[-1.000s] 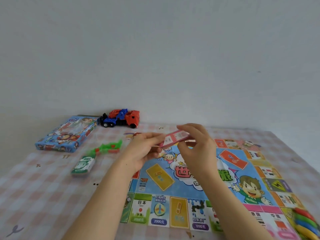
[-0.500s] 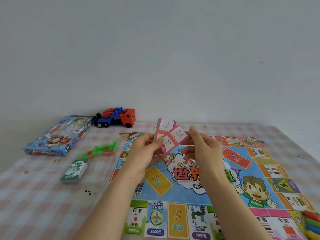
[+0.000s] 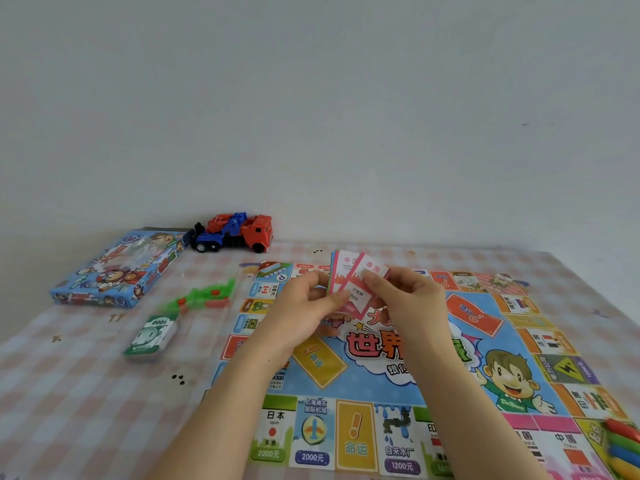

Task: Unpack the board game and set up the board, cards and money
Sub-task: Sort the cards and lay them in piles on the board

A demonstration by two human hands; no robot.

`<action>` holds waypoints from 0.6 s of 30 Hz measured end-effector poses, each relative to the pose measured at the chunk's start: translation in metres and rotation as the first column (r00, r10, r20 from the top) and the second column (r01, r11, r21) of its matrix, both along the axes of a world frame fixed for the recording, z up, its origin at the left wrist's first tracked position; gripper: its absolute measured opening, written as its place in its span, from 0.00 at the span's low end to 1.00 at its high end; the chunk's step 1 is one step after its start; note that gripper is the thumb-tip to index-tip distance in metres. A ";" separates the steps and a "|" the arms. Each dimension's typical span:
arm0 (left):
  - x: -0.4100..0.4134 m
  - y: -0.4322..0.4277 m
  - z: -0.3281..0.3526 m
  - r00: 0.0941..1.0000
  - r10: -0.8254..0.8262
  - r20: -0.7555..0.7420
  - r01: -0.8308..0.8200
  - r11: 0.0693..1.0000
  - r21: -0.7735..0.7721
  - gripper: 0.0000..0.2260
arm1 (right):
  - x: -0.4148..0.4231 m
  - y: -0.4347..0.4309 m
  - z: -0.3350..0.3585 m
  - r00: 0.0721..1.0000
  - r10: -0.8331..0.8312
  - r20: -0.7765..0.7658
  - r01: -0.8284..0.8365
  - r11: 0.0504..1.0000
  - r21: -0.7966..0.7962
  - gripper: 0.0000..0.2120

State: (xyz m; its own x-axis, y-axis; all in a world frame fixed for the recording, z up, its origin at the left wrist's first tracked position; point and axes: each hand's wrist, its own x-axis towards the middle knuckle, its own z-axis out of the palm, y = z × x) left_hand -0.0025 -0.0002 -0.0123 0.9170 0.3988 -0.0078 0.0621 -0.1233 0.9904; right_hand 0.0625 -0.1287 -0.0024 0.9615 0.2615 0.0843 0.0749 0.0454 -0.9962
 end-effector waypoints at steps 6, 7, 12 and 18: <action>0.000 -0.003 0.005 0.999 -0.032 0.039 0.038 0.986 -0.162 0.11 | 0.000 0.001 0.002 1.000 0.026 -0.005 -0.026 1.000 -0.009 0.05; -0.001 -0.003 0.005 0.998 -0.033 0.048 0.042 0.981 -0.188 0.12 | 0.000 0.001 0.001 0.999 0.037 -0.002 -0.037 0.999 -0.001 0.05; -0.001 -0.002 0.007 0.997 -0.040 0.061 0.057 0.947 -0.315 0.14 | 0.001 0.000 0.001 0.999 0.044 0.012 -0.043 0.999 -0.010 0.05; -0.002 -0.004 0.009 0.993 -0.110 0.041 0.117 0.901 -0.417 0.11 | 0.002 -0.001 0.001 0.999 0.018 0.043 -0.017 1.000 -0.015 0.05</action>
State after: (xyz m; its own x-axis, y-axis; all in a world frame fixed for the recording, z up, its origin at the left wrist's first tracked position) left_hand -0.0046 -0.0046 -0.0038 0.9572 0.2554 -0.1359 0.0562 0.2969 0.9533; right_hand 0.0640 -0.1297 -0.0014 0.9524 0.2796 0.1217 0.1173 0.0326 -0.9926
